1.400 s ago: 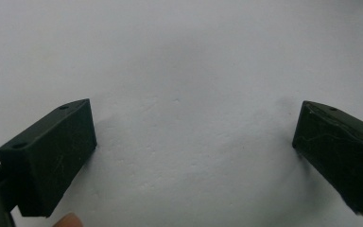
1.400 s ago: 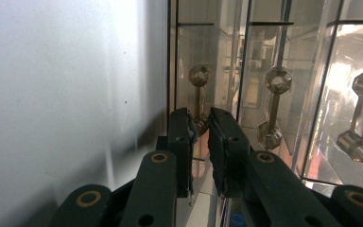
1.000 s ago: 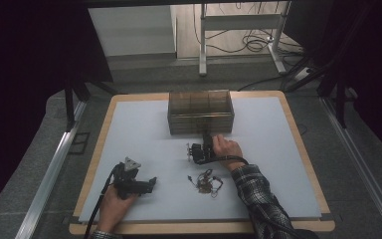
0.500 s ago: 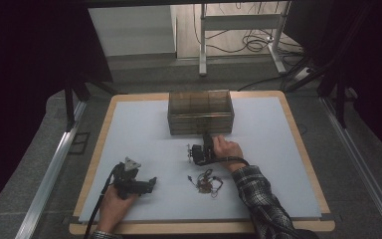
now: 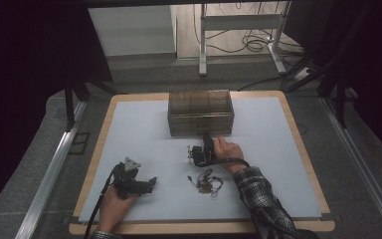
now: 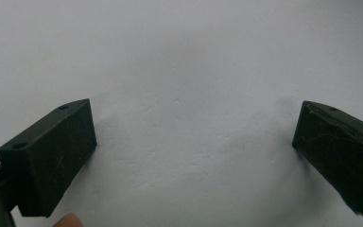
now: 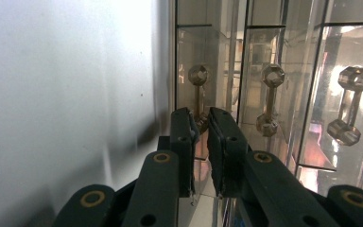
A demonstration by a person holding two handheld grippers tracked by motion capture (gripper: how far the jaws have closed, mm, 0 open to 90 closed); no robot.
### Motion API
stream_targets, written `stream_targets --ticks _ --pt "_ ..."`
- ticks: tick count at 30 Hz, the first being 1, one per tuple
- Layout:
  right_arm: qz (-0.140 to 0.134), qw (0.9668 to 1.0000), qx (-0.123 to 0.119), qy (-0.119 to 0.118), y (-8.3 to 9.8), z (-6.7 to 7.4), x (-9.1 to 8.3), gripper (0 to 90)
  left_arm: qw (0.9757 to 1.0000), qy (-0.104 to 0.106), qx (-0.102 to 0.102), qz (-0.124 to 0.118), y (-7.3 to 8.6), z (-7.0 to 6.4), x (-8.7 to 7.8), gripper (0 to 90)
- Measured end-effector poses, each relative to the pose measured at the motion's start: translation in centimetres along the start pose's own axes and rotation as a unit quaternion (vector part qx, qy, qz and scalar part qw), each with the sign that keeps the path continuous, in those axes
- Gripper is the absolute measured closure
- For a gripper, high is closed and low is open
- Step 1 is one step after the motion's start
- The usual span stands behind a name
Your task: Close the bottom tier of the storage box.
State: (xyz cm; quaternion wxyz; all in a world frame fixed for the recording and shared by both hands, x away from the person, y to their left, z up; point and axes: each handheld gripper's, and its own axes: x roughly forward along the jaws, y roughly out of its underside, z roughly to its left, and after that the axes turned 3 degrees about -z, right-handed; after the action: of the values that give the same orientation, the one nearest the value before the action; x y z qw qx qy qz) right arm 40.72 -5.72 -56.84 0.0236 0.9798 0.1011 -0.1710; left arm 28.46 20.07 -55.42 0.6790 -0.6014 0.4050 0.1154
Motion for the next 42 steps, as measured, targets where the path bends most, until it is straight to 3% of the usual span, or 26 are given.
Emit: stream_targets --ticks 42 --pt "-0.013 0.9998 0.006 -0.014 0.1 0.3 -1.6 79.5 1.0000 0.000 0.000 0.000 0.0 0.0 0.0 0.5"
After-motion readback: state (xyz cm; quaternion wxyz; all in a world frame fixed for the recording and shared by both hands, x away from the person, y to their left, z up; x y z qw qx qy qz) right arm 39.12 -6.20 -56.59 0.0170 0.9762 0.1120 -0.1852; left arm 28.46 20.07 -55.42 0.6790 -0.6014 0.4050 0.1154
